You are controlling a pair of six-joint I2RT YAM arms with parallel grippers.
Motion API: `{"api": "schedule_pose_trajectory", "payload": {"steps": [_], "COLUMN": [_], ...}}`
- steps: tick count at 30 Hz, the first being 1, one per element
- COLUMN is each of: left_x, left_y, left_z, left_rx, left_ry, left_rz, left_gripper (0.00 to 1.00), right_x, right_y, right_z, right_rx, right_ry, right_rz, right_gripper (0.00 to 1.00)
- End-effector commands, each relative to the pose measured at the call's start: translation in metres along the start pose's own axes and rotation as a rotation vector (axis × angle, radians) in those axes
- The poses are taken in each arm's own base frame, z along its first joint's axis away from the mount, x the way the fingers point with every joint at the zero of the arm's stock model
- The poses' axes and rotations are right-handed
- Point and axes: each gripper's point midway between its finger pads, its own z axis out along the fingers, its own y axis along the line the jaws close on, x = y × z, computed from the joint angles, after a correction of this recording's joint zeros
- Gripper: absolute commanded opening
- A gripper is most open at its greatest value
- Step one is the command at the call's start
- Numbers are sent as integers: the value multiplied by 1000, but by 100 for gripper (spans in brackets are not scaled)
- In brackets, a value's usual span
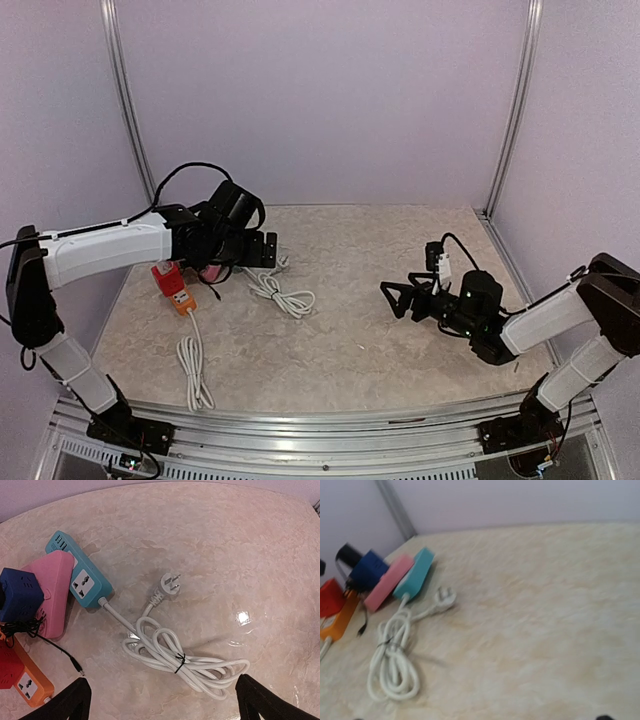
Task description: Pull the plug off the socket
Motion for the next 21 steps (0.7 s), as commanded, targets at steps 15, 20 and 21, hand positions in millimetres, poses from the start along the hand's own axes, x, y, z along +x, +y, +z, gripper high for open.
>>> {"api": "schedule_pose_trajectory", "payload": {"steps": [15, 20, 21], "left_x": [13, 31, 34], "left_y": [-13, -5, -2], "left_z": [80, 97, 100], "left_rx": [-14, -38, -46], "left_ry": [169, 225, 236], "left_rz": [-86, -121, -129], "left_gripper": [99, 99, 99], "right_x": [-15, -12, -12], "right_y": [-18, -17, -17], "right_z": [-11, -5, -5], "right_rx": [123, 116, 117], "right_ry": [-78, -59, -58], "right_rz": [-6, -8, -6], "right_gripper": [100, 100, 100]}}
